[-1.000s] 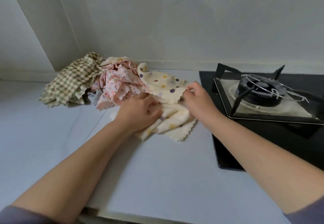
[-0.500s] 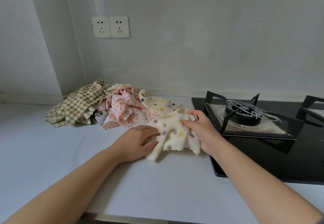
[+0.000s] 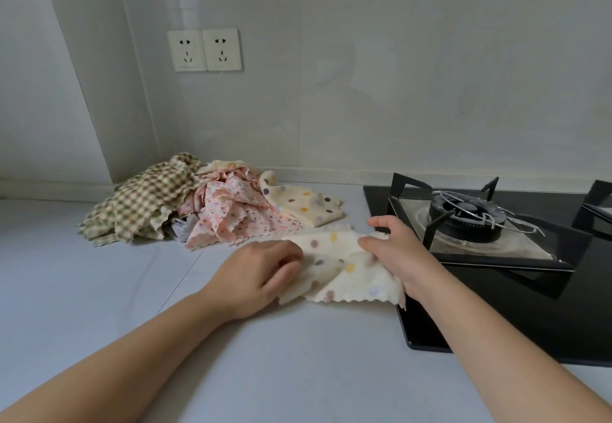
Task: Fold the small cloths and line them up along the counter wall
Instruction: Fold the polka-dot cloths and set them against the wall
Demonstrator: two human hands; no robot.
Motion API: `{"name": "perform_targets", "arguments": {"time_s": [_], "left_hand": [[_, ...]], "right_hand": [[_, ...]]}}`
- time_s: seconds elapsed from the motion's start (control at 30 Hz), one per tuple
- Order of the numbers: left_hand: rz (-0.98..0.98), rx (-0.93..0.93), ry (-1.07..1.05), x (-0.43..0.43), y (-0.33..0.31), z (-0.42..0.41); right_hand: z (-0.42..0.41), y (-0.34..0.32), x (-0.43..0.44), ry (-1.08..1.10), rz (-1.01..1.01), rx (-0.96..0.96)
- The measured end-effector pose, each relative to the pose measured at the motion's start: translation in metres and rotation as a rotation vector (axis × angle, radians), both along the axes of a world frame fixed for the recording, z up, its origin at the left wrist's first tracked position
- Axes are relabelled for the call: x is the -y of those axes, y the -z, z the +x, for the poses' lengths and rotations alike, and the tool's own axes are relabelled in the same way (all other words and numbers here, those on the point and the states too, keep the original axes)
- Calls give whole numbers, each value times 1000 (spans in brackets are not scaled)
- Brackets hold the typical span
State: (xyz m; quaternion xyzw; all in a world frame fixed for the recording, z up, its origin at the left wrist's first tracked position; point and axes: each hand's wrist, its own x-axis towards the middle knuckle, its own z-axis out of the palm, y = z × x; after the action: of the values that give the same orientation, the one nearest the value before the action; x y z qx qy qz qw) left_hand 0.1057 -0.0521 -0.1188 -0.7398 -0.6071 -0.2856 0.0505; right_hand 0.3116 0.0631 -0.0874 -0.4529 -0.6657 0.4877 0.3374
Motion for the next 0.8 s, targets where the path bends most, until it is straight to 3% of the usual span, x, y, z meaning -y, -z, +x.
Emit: {"name": "perform_targets", "arguments": {"time_s": [0.2, 0.3, 0.37, 0.43, 0.5, 0.6, 0.7, 0.8], "left_hand": [[-188, -21, -377, -12, 9, -11], [12, -6, -493, -10, 7, -12], [239, -127, -372, -9, 5, -10], [321, -200, -140, -7, 3, -4], [269, -263, 59, -2, 0, 2], [102, -310, 42, 0, 0, 6], [-27, -296, -198, -3, 3, 6], [-110, -261, -294, -3, 7, 7]], "right_hand": [[0, 0, -3, -23, 62, 79], [0, 0, -2, -14, 127, 141], [-1, 2, 0, 26, 371, 429], [-3, 4, 3, 65, 679, 682], [-5, 3, 5, 50, 841, 661], [-8, 2, 12, -125, 718, 433], [-15, 13, 19, -302, 645, 572], [-22, 21, 19, -384, 660, 661]]}}
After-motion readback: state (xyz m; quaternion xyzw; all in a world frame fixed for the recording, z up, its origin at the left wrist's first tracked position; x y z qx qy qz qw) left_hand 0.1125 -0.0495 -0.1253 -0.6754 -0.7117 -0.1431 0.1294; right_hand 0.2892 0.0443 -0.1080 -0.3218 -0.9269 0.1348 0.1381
